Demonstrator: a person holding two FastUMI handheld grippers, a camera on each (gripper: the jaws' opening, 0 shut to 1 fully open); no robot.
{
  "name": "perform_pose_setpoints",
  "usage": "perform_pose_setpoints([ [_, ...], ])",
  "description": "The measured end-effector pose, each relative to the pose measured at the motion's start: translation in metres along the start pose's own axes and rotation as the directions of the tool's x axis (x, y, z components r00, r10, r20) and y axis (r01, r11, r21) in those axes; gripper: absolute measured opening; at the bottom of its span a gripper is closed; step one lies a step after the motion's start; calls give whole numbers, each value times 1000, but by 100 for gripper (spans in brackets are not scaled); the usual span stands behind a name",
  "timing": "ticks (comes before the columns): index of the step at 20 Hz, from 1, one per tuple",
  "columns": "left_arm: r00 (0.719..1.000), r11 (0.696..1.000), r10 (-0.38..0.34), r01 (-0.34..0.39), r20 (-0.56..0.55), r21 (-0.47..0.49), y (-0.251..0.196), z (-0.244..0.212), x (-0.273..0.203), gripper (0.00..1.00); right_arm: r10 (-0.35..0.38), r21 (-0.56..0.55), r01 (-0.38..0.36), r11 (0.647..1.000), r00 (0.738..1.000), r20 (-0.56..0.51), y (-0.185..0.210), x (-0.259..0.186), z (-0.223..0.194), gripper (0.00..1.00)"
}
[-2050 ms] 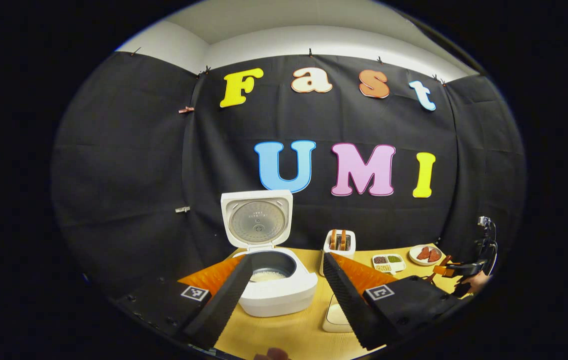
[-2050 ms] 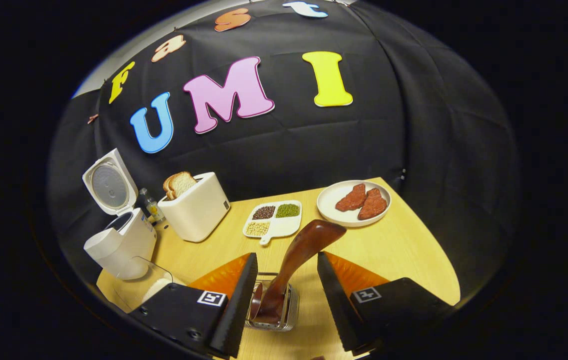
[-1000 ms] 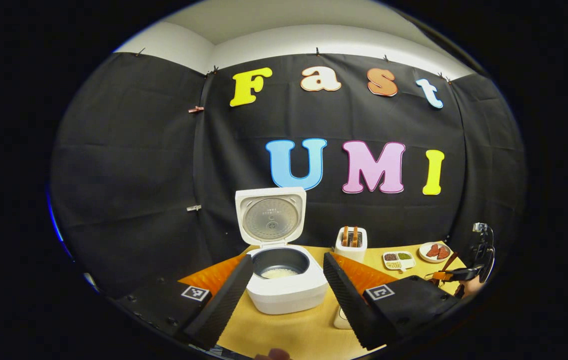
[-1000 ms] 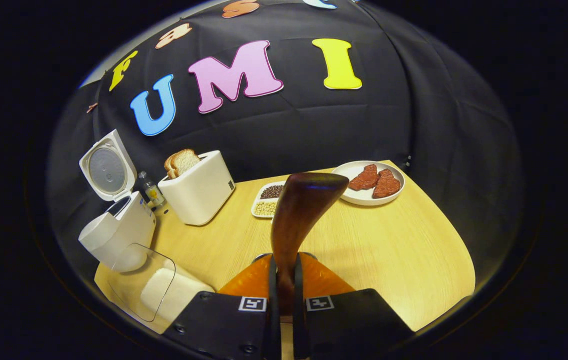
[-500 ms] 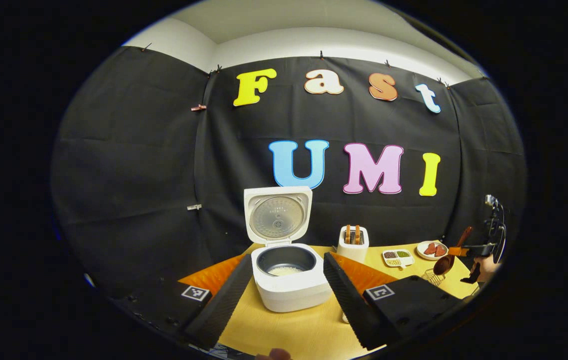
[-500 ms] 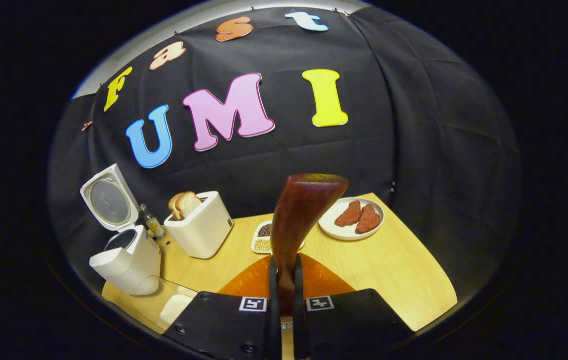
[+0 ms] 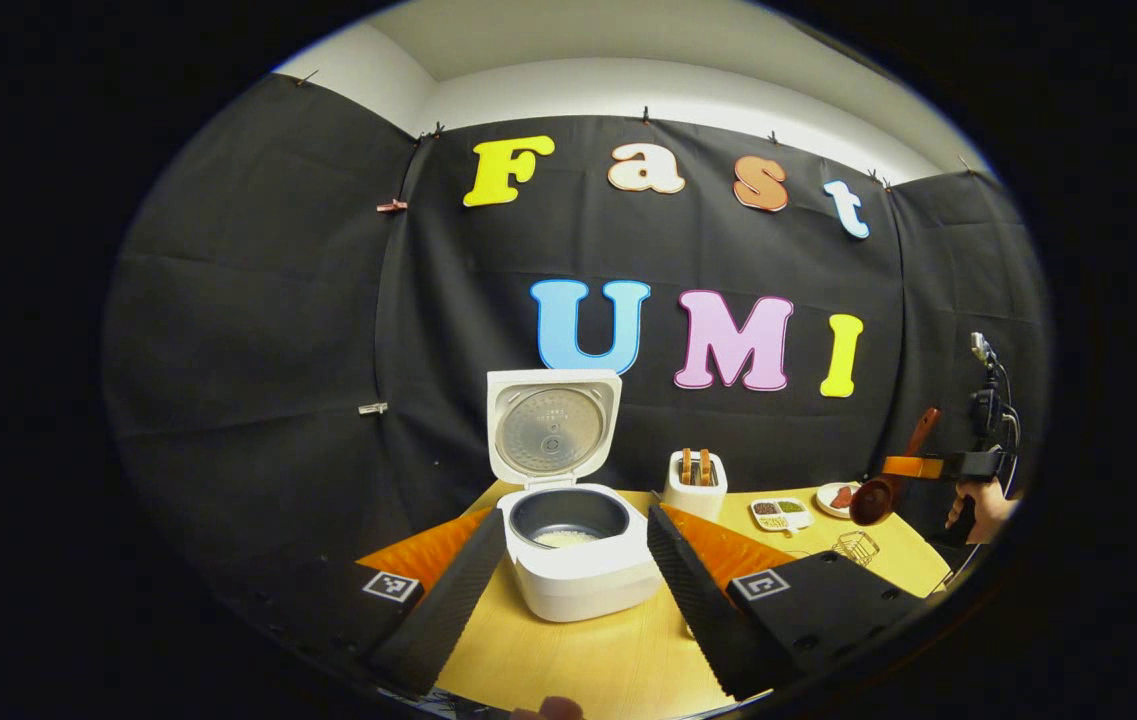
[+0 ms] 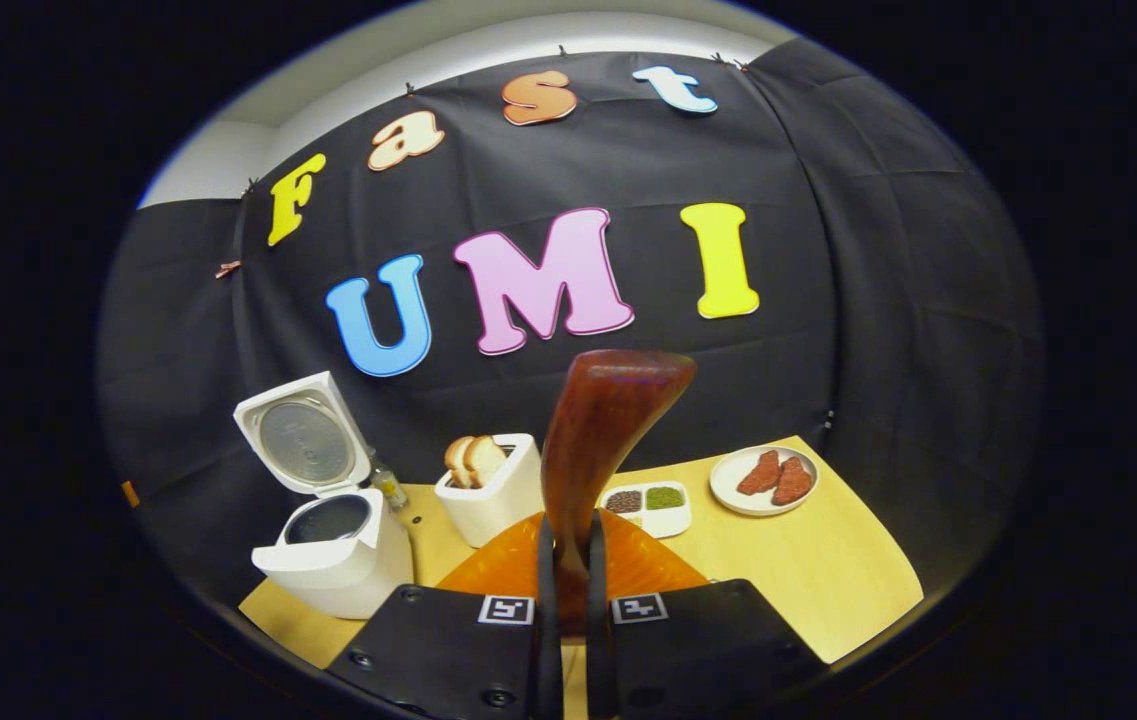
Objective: Close the left gripper, press the button to open the rice cooker; take a wooden spoon from the chopstick holder with the right hand, scoop a spoonful of rice and pour it into the rice cooker, then put the wooden spoon back into the chopstick holder.
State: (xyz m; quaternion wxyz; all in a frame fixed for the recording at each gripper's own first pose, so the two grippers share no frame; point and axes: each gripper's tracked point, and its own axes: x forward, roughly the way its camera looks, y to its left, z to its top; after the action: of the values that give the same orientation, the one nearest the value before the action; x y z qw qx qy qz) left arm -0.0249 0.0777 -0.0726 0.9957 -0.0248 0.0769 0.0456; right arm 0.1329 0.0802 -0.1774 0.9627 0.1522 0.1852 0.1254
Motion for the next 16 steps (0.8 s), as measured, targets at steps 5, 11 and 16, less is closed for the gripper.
perform_pose_setpoints([
  [5, 1000, 1000, 11, -11, -4, 19, 11, 0, -2, 98, 60, -47, -63, 997, 996, -64, 56, 16, -46, 13],
  [11, 999, 999, 35, -34, -16, 36, 22, -4, -1, 98, 28, -181, -61, 982, 983, -182, 69, 38, -126, 13],
  [16, 999, 999, 33, -32, -27, 23, 27, -11, 3, 98, -35, -300, -32, 953, 976, -215, 61, 54, -154, 14],
])
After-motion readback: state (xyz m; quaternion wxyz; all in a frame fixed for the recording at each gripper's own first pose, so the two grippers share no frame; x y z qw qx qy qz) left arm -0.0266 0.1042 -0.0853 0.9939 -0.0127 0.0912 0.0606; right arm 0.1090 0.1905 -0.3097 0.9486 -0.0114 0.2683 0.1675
